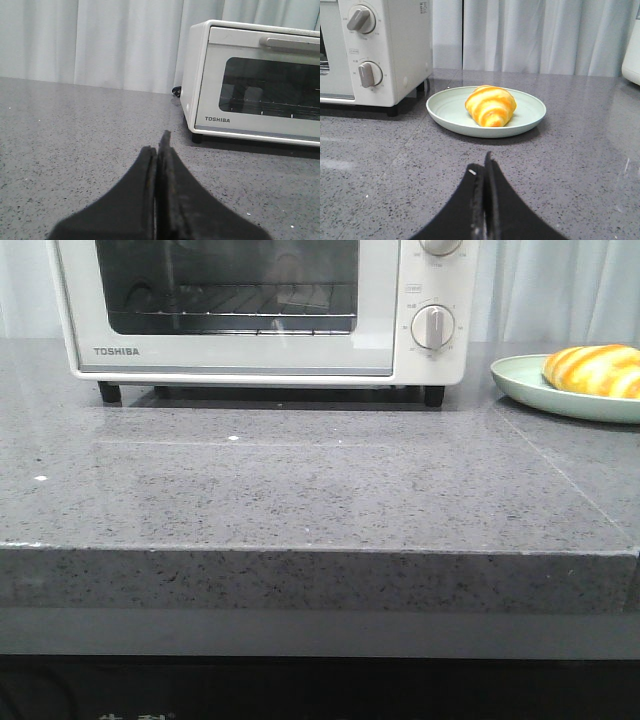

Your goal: Put bread in oven

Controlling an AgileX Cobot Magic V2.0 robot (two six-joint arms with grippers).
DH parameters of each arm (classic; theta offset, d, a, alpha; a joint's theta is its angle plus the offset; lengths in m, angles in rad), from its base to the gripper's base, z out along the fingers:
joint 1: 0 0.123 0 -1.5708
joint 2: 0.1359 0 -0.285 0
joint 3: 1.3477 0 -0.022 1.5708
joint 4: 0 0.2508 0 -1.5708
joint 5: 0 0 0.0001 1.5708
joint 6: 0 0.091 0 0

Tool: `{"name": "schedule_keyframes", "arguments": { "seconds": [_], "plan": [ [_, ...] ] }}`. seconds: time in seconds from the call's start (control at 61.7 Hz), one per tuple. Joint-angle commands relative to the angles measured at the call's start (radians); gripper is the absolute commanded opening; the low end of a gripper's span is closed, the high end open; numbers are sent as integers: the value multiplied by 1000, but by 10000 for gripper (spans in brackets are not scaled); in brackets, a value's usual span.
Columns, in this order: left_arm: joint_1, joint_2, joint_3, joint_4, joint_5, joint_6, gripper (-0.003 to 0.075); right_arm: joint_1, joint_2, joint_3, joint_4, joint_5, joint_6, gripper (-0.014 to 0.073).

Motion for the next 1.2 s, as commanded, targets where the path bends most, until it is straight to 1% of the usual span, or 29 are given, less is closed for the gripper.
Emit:
{"name": "schedule_keyframes", "arguments": {
  "seconds": [0.0,0.616,0.729,0.794,0.891,0.956,1.053,1.183],
  "plan": [
    [-2,-21,24,-8,-73,-2,-18,-5,-21,5,0,-84,-9,-69],
    [-2,-21,24,-8,-73,-2,-18,-5,-21,5,0,-84,-9,-69],
    [-2,-21,24,-8,-110,-2,-18,-5,-21,3,4,-107,-7,-69],
    [-2,-21,5,-3,-124,-2,-18,-5,-21,-15,30,-105,-3,-69],
    [-2,-17,-61,-3,-115,-2,-18,-5,-21,-77,53,-86,-3,-69],
    [-2,-7,-137,-3,-77,-2,-18,-5,-19,-134,53,-51,-3,-69],
    [-2,33,-266,-3,22,-2,-18,-5,4,-237,51,7,-3,-69],
    [-2,113,-436,-3,131,-1,-18,-6,86,-380,49,103,-3,-69]
  ]
}}
